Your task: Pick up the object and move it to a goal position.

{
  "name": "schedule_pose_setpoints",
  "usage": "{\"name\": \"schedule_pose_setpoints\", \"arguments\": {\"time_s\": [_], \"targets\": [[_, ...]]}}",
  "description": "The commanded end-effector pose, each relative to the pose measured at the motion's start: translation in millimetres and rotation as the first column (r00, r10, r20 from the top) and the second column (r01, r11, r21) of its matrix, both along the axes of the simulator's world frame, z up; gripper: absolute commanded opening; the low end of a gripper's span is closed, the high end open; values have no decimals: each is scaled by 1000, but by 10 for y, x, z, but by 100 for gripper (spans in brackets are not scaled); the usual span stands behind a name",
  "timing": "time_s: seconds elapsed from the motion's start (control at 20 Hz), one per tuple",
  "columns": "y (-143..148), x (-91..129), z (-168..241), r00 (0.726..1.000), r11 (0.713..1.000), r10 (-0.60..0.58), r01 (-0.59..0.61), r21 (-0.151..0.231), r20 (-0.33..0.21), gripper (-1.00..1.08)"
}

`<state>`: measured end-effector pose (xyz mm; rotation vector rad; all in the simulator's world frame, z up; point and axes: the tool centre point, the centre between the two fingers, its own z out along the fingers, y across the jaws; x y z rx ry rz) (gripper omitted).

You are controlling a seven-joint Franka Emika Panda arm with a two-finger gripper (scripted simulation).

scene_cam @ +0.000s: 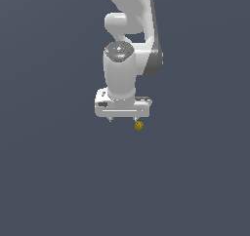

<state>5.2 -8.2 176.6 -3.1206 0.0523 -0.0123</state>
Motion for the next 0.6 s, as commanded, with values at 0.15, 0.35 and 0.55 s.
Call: {"name": "schedule_pose_setpoints", "arguments": {"time_s": [0.15,0.35,0.55], "targets": [[-24,5,-10,1000,1000,0,0,-3,1,100],[-113,22,-47,1000,1000,1,-1,-16,4,100],[-140,27,-60,1000,1000,0,0,-20,5,100]]}}
